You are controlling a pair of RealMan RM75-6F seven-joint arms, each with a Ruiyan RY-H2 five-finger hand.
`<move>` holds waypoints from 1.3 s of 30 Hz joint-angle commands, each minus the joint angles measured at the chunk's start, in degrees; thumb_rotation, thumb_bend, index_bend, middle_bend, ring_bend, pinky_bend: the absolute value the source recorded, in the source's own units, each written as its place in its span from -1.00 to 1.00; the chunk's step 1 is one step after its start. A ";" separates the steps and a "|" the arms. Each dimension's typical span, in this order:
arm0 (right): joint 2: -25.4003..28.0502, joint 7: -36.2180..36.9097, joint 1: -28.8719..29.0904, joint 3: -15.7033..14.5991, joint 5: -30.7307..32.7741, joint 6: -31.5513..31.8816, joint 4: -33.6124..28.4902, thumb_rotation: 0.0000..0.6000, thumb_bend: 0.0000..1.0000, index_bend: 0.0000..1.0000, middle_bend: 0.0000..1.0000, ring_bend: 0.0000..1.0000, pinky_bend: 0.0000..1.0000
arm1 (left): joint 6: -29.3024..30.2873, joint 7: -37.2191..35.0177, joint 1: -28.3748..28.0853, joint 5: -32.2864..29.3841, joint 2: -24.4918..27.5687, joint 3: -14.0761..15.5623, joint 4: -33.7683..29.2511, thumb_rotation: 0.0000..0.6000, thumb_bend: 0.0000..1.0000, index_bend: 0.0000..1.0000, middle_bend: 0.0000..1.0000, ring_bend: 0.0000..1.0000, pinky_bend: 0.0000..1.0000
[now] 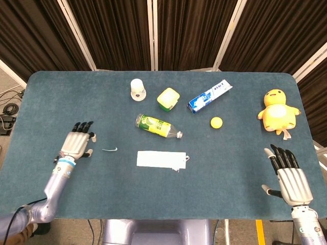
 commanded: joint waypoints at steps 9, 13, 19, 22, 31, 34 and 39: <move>-0.36 -0.45 0.23 0.12 1.04 -0.68 0.51 1.00 -1.00 -0.82 -1.00 -1.00 -1.00 | -1.75 -1.19 -2.55 0.74 -3.35 1.71 3.61 1.00 -0.22 -0.04 -1.00 -1.00 -1.00; -0.38 -0.40 0.28 0.15 1.30 -0.80 0.60 1.00 -1.00 -0.82 -1.00 -1.00 -1.00 | -2.90 -2.10 -3.34 0.66 -4.59 2.23 5.09 1.00 -0.20 -0.03 -1.00 -1.00 -1.00; -0.32 -0.21 0.33 0.19 1.58 -0.89 0.75 1.00 -1.00 -0.82 -1.00 -1.00 -1.00 | -3.33 -2.70 -4.19 0.49 -6.25 2.63 6.87 1.00 -0.20 0.02 -1.00 -1.00 -1.00; -0.27 0.02 0.35 0.23 1.73 -0.95 0.83 1.00 -1.00 -0.82 -1.00 -1.00 -1.00 | -3.27 -2.88 -4.46 0.32 -6.72 2.69 7.10 1.00 -0.18 0.09 -1.00 -1.00 -1.00; -0.14 0.36 0.39 0.21 1.79 -0.94 0.84 1.00 -1.00 -0.82 -1.00 -1.00 -1.00 | -1.74 -4.12 -4.68 1.56 -6.98 3.11 6.98 1.00 -0.10 0.21 -1.00 -1.00 -1.00; -0.09 0.44 0.38 0.21 1.76 -0.85 0.77 1.00 -1.00 -0.82 -1.00 -1.00 -1.00 | -0.12 -5.21 -4.72 3.88 -6.50 3.24 6.02 1.00 -0.10 0.26 -1.00 -1.00 -1.00; -0.10 0.30 0.38 0.22 1.81 -0.80 0.72 1.00 -1.00 -0.82 -1.00 -1.00 -1.00 | 2.47 -7.34 -5.42 8.69 -5.57 3.11 3.49 1.00 -0.05 0.27 -1.00 -1.00 -1.00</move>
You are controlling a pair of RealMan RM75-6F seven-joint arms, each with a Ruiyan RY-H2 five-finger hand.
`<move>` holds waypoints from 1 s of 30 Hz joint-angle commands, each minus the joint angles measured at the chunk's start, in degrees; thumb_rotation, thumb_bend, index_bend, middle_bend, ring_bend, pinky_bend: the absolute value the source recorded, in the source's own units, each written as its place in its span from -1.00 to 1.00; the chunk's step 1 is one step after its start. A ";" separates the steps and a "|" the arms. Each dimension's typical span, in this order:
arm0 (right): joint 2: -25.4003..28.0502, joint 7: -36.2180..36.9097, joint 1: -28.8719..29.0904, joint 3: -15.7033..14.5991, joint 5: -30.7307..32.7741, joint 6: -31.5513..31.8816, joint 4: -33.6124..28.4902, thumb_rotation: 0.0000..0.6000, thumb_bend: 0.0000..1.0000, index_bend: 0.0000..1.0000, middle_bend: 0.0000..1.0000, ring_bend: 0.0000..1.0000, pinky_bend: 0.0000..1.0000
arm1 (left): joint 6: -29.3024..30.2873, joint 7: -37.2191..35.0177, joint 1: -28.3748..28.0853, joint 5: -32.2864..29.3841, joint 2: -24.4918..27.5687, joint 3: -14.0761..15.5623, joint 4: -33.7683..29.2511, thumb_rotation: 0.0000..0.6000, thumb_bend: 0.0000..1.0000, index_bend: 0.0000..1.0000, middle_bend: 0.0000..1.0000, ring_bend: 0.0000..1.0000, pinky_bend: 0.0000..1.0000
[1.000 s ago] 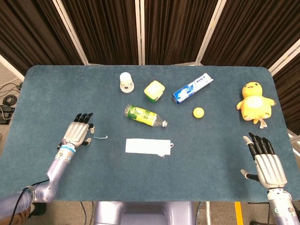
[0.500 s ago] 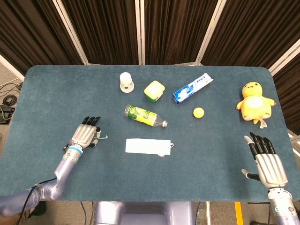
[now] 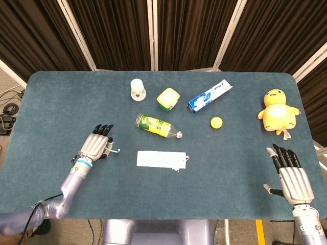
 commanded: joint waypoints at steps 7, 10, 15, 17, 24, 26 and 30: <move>-0.28 -0.40 0.11 0.10 0.72 -0.40 0.37 1.00 -1.00 -0.81 -1.00 -1.00 -1.00 | -1.21 0.02 -5.51 4.86 -0.08 -1.97 -2.90 1.00 -0.06 0.27 -1.00 -1.00 -1.00; -0.36 -0.54 0.14 0.20 0.99 -0.43 0.53 1.00 -1.00 -0.81 -1.00 -1.00 -1.00 | -2.39 2.30 -7.83 5.49 -1.25 -2.31 -2.39 1.00 -0.06 0.27 -1.00 -1.00 -1.00; -0.48 -0.47 0.17 0.48 1.70 -0.53 0.89 1.00 -1.00 -0.81 -1.00 -1.00 -1.00 | -3.83 5.20 -11.49 7.39 -4.48 -2.09 0.34 1.00 -0.06 0.28 -1.00 -1.00 -1.00; -0.53 -0.47 0.20 0.58 2.01 -0.63 1.10 1.00 -1.00 -0.81 -1.00 -1.00 -1.00 | -4.09 6.05 -12.58 8.20 -5.89 -1.80 1.63 1.00 -0.06 0.28 -1.00 -1.00 -1.00; -0.60 -0.39 0.29 0.73 2.67 -0.99 1.53 1.00 -1.00 -0.81 -1.00 -1.00 -1.00 | -5.08 7.80 -15.03 9.31 -9.77 -1.20 5.39 1.00 -0.05 0.28 -1.00 -1.00 -1.00; -0.59 -0.31 0.28 0.79 2.84 -1.02 1.62 1.00 -1.00 -0.81 -1.00 -1.00 -1.00 | -5.50 8.41 -15.77 8.95 -11.46 -1.34 7.19 1.00 -0.06 0.28 -1.00 -1.00 -1.00; -0.52 -0.09 0.24 0.93 3.17 -0.97 1.73 1.00 -1.00 -0.81 -1.00 -1.00 -1.00 | -6.40 8.98 -16.77 7.70 -14.15 -1.70 9.86 1.00 -0.06 0.26 -1.00 -1.00 -1.00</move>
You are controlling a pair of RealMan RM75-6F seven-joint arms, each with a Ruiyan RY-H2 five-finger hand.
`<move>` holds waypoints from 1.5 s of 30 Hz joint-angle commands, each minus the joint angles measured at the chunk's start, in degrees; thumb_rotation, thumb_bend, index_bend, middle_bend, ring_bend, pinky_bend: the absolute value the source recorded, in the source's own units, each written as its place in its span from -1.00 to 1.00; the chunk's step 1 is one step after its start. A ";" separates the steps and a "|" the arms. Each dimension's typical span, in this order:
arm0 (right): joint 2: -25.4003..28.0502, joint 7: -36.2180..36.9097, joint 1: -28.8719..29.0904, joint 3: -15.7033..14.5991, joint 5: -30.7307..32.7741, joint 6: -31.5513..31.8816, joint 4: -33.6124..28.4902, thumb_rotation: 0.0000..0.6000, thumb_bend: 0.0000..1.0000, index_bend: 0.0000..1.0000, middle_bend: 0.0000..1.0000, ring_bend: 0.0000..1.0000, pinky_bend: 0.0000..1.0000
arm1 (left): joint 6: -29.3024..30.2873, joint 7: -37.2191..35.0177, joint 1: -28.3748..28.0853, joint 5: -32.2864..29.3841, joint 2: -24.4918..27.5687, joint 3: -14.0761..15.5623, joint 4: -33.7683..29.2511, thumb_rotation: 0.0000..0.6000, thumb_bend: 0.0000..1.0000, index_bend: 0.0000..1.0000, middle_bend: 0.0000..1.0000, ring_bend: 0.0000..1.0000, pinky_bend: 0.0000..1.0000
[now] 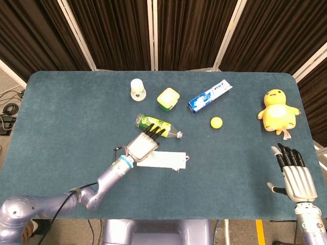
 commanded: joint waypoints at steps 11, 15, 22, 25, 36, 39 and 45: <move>0.07 0.20 -0.01 -0.01 0.10 -0.02 0.13 1.00 -1.00 -0.81 -1.00 -1.00 -1.00 | -0.35 -2.57 -1.24 -1.35 -2.48 -0.69 1.27 1.00 -0.93 -1.00 -1.00 -1.00 -1.00; 0.09 0.17 -0.02 -0.05 -0.03 0.06 0.03 1.00 -1.00 -0.81 -1.00 -1.00 -1.00 | 0.72 -3.19 -1.07 -1.04 -1.41 -1.08 -0.16 1.00 -0.93 -1.00 -1.00 -1.00 -1.00; -0.02 -0.19 -0.06 -0.31 -0.42 0.15 -0.17 1.00 -1.00 -0.81 -1.00 -1.00 -1.00 | 4.38 -3.78 0.36 -0.77 3.22 -2.28 -6.23 1.00 -0.93 -1.00 -1.00 -1.00 -1.00; -0.11 -0.60 -0.08 -0.45 -0.73 0.29 -0.32 1.00 -1.00 -0.81 -1.00 -1.00 -1.00 | 6.91 -4.89 1.82 -1.03 7.03 -3.51 -10.18 1.00 -0.93 -1.00 -1.00 -1.00 -1.00; -0.95 -2.40 0.34 -0.86 -0.99 -0.50 -0.15 1.00 -1.00 -0.81 -1.00 -1.00 -1.00 | 13.29 1.15 9.47 -7.63 23.09 -3.64 -25.98 1.00 -1.00 -1.00 -1.00 -1.00 -1.00; -1.54 -3.95 1.44 -0.73 -1.11 -1.90 -0.03 1.00 -1.00 -0.81 -1.00 -1.00 -1.00 | 18.56 3.68 13.98 -9.18 29.22 -2.56 -32.40 1.00 -1.00 -1.00 -1.00 -1.00 -1.00; -1.38 -7.84 6.40 -0.44 -2.51 -8.47 -1.96 1.00 -0.79 -0.81 -1.00 -1.00 -1.00 | 28.15 4.58 22.50 -10.12 37.90 0.24 -41.46 1.00 -1.00 -1.00 -1.00 -1.00 -1.00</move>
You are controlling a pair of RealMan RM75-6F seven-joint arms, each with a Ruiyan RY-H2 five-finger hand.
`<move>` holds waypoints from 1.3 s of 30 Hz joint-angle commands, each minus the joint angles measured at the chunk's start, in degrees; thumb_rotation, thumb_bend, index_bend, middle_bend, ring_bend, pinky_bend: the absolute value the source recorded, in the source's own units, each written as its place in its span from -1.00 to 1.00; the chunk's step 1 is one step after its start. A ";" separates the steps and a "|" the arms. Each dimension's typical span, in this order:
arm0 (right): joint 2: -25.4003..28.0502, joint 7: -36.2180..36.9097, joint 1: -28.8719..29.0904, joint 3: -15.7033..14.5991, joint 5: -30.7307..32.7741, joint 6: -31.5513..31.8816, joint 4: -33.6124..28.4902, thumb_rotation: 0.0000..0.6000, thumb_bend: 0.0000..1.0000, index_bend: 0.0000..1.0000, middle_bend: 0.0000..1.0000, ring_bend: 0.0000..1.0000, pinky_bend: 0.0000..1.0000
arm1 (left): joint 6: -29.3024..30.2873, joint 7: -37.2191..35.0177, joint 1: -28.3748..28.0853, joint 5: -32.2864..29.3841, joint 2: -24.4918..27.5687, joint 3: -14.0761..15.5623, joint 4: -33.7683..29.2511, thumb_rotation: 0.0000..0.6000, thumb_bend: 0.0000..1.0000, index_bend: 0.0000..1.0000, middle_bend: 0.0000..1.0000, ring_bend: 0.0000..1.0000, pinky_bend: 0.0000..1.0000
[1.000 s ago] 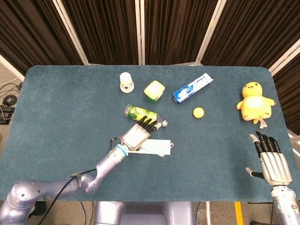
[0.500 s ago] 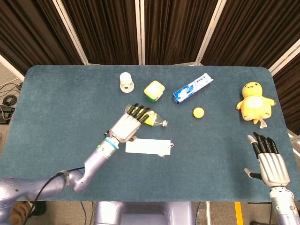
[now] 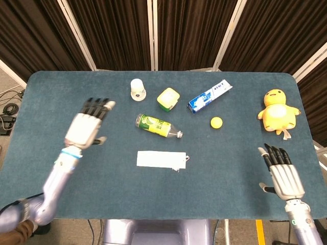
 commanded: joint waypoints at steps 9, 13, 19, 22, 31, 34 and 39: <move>1.55 -1.91 14.30 1.64 -2.13 -19.89 -7.42 1.00 0.09 -0.77 -1.00 -1.00 -1.00 | 14.23 -2.19 14.45 0.19 9.68 6.46 -8.73 1.00 -1.00 -1.00 -1.00 -1.00 -1.00; -0.04 -1.73 21.19 3.85 0.09 -28.84 -7.93 1.00 0.28 -0.73 -1.00 -1.00 -1.00 | 15.81 -4.89 17.38 1.36 10.58 8.15 -9.11 1.00 -1.00 -1.00 -1.00 -1.00 -1.00; -7.36 -6.35 30.58 6.73 5.90 -37.92 -3.97 1.00 0.44 -0.63 -1.00 -1.00 -1.00 | 15.73 -6.53 19.01 1.56 12.23 8.31 -10.00 1.00 -1.00 -1.00 -1.00 -1.00 -1.00; -9.66 -7.76 32.43 6.95 8.02 -39.11 -2.40 1.00 0.49 -0.55 -1.00 -1.00 -1.00 | 15.44 -6.47 19.06 1.74 12.19 8.17 -9.72 1.00 -1.00 -1.00 -1.00 -1.00 -1.00; -18.29 -14.87 39.20 6.96 15.39 -39.78 2.79 1.00 0.59 -0.47 -1.00 -1.00 -1.00 | 13.29 -6.57 19.03 1.65 11.55 7.63 -8.67 1.00 -1.00 -1.00 -1.00 -1.00 -1.00; -20.32 -17.08 41.08 7.27 18.27 -38.77 4.10 1.00 0.59 -0.46 -1.00 -1.00 -1.00 | 12.65 -6.55 19.09 1.58 11.49 7.55 -8.49 1.00 -1.00 -1.00 -1.00 -1.00 -1.00; -22.66 -19.70 43.19 7.17 21.72 -37.78 5.84 1.00 0.60 -0.39 -1.00 -1.00 -1.00 | 12.63 -6.82 19.29 1.27 11.48 7.02 -8.43 1.00 -1.00 -1.00 -1.00 -1.00 -1.00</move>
